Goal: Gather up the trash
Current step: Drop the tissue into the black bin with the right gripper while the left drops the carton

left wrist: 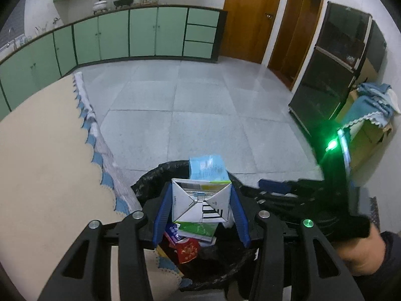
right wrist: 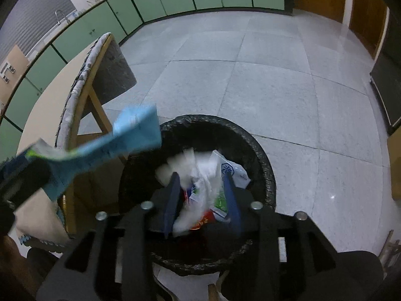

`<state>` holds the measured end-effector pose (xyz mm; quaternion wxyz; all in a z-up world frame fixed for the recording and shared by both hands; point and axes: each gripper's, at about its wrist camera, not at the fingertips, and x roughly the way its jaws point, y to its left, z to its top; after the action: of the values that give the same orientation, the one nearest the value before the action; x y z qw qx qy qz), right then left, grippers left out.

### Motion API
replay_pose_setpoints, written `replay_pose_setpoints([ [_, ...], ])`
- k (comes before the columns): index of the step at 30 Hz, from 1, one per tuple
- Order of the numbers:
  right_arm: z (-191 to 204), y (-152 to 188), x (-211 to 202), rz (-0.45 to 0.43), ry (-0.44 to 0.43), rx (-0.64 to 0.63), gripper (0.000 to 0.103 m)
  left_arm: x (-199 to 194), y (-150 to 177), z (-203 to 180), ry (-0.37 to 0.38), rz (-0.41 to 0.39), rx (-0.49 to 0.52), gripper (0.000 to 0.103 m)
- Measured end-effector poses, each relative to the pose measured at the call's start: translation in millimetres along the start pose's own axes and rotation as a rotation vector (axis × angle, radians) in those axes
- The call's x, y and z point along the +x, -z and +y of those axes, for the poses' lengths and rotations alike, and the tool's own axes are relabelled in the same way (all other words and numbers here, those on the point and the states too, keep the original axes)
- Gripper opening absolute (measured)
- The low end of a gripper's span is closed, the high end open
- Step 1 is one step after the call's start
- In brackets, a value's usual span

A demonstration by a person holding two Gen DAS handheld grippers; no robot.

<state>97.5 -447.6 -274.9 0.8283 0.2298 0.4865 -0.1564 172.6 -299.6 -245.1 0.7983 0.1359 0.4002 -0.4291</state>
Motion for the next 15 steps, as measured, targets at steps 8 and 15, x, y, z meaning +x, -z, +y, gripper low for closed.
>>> replay_pose_setpoints([
  [8, -1.5, -7.1, -16.0, -0.043, 0.003, 0.006, 0.037, -5.8, 0.5, 3.3, -0.024, -0.013, -0.013, 0.055],
  [15, -0.9, -6.4, -32.3, -0.067, 0.001, -0.015, 0.037, -13.8, 2.2, 5.0, -0.033, -0.022, -0.018, 0.059],
])
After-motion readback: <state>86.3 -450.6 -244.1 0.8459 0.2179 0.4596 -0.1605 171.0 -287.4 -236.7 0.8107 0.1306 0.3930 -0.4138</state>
